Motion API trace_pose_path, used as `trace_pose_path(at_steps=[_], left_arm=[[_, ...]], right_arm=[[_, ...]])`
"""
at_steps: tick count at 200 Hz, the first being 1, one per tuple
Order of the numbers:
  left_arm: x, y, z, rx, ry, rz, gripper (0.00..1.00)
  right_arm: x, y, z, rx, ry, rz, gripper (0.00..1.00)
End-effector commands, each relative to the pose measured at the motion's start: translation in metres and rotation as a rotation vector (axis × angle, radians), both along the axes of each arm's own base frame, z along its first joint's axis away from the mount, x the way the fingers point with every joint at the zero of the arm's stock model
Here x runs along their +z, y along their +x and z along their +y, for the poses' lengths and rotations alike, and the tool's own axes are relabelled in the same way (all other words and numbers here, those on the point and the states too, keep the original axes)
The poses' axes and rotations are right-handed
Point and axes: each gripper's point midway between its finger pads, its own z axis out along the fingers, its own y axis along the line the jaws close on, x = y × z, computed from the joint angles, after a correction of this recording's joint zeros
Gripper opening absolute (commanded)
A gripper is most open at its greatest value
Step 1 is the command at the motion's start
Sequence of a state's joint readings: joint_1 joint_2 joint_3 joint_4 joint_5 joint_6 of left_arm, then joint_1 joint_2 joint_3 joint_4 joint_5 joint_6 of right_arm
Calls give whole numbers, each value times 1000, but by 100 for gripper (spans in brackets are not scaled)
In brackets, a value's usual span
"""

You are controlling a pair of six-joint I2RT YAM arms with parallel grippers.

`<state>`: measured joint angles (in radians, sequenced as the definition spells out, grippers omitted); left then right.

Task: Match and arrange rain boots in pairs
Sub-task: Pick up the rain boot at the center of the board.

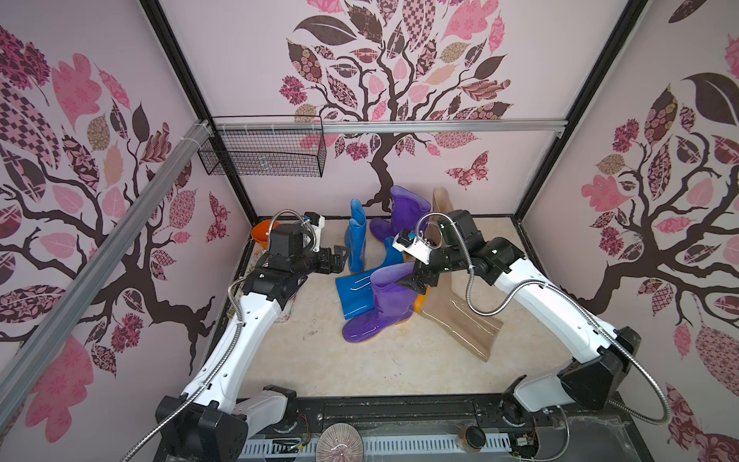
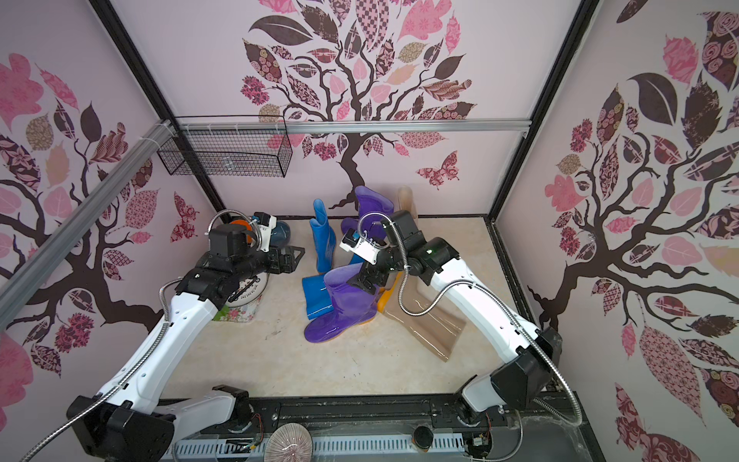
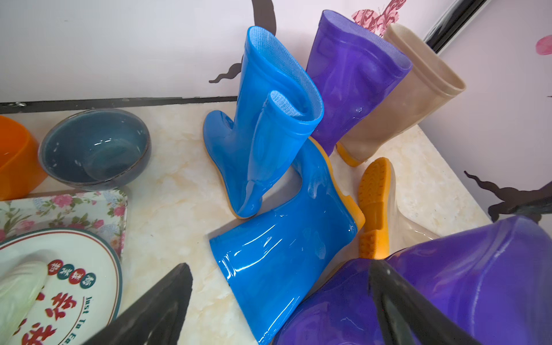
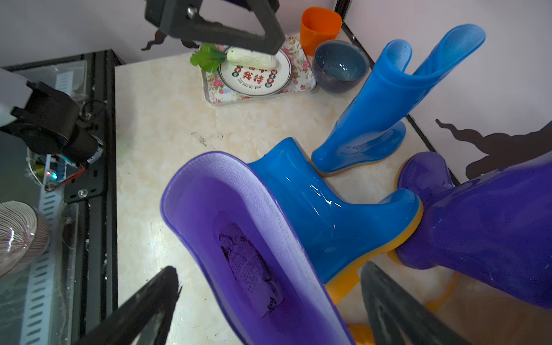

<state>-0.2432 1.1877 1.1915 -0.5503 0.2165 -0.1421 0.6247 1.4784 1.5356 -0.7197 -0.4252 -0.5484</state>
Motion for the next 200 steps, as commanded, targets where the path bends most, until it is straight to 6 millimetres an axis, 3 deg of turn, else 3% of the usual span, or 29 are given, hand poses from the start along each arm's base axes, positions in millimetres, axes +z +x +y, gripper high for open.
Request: trace_pose_path(at_steps=[1,43,71,85,124,165,200], left_arm=[[12,1,8,26,37,-41,96],[7,1,7,23,31,-51,96],[1,2,6,16,33,-47,96],[-1,2,6,14,37,-48,96],[-6,1,9,26,52,-51,96],[-8,0,10,31,45,-58,96],[-7,-1,9,34,31,-62,96]], right_arm=[[-7,3,0,26,-53,-53,97],[-21,18,8,31,-101,-52,97],[-30,27,16,35,-140,-25,92],[-28,21,21,59,-120,6,88],[-31,1,24,97,-90,100,62],[-33,-9,15,87,-96,107,47],[-33,-13,12,89,-92,94,30]])
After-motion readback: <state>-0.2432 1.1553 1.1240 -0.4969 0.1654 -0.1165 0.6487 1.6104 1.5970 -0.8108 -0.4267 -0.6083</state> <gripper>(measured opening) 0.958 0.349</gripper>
